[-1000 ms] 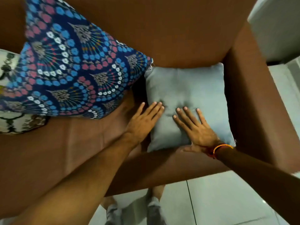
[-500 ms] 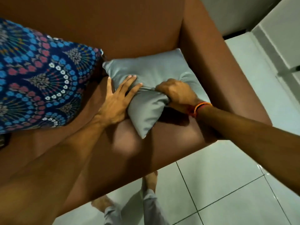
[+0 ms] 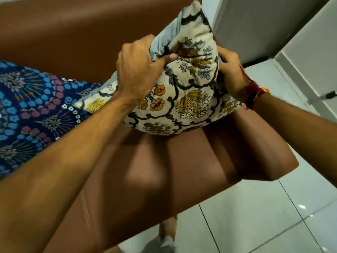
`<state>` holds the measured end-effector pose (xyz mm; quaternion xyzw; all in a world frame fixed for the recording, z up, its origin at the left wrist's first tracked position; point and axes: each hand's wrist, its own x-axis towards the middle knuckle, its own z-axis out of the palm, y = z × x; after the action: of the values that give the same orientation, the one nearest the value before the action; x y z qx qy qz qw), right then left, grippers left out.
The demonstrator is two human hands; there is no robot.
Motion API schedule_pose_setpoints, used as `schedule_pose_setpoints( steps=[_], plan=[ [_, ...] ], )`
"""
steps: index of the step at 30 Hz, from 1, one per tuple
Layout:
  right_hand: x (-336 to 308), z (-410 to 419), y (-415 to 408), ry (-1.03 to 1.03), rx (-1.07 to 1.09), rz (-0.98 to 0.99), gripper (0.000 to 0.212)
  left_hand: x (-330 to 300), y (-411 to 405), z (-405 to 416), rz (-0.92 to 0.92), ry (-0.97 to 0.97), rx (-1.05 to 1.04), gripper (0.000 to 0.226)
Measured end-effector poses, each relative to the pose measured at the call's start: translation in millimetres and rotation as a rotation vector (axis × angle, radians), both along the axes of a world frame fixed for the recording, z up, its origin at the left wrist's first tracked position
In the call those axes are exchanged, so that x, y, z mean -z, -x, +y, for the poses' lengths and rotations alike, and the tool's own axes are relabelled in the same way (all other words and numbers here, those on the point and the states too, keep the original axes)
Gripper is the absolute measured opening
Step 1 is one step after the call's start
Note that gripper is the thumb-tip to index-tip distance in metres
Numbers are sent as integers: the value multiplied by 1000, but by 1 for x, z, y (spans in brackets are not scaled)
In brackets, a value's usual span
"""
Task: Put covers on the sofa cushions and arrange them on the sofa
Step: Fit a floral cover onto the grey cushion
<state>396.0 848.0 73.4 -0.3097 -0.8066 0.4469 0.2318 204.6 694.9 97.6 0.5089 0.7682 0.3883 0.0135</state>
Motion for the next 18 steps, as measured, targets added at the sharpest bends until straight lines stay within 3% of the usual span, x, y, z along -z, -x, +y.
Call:
schedule_pose_setpoints(
  steps=[5,10,14,18],
  plan=[
    [28,17,34,39,144,-169,31,26,32,34,23,128,-148,54],
    [44,15,52,-42,174,-218,55,40,60,56,58,203,-347,62],
    [55,4,62,-227,259,-170,61,45,62,51,75,143,-408,52],
    [60,-18,70,-615,126,-148,66,71,40,25,372,96,-270,55]
  ],
)
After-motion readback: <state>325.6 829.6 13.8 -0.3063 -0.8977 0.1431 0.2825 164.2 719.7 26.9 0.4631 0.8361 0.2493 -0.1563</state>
